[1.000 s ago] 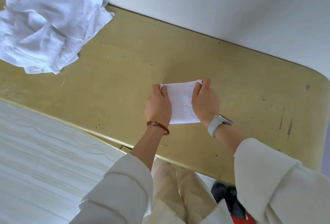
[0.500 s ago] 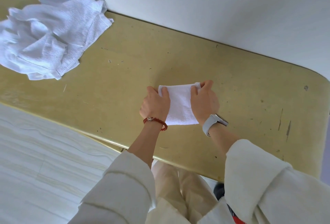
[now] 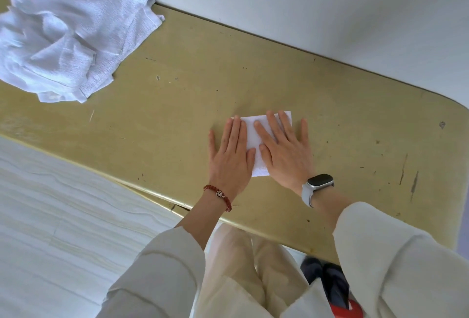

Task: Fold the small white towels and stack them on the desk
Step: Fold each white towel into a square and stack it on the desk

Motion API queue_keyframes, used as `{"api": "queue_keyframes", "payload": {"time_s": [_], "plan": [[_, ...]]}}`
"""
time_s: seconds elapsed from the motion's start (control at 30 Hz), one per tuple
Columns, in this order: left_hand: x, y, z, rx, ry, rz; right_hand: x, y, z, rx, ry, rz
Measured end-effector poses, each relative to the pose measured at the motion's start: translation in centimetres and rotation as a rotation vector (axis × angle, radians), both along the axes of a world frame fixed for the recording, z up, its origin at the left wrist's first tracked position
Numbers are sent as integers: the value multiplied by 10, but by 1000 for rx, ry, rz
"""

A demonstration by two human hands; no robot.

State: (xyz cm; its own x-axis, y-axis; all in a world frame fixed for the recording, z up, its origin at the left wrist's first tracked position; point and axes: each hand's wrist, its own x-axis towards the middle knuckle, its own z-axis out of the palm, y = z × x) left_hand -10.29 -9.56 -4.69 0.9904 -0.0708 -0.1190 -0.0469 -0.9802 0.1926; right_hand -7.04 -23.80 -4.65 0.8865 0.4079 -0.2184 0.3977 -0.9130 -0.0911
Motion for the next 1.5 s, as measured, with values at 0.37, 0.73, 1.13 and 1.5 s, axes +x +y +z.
{"api": "queue_keyframes", "payload": {"time_s": [0.37, 0.73, 1.13, 1.5], "plan": [[2, 18, 12, -293, 97, 75, 3, -4, 12, 143, 110, -21], [19, 6, 39, -545, 234, 813, 4, -2, 33, 264, 178, -895], [4, 20, 52, -783, 359, 725, 15, 6, 33, 156, 263, -825], [-21, 22, 41, -705, 352, 446, 4, 17, 23, 43, 93, -785]]}}
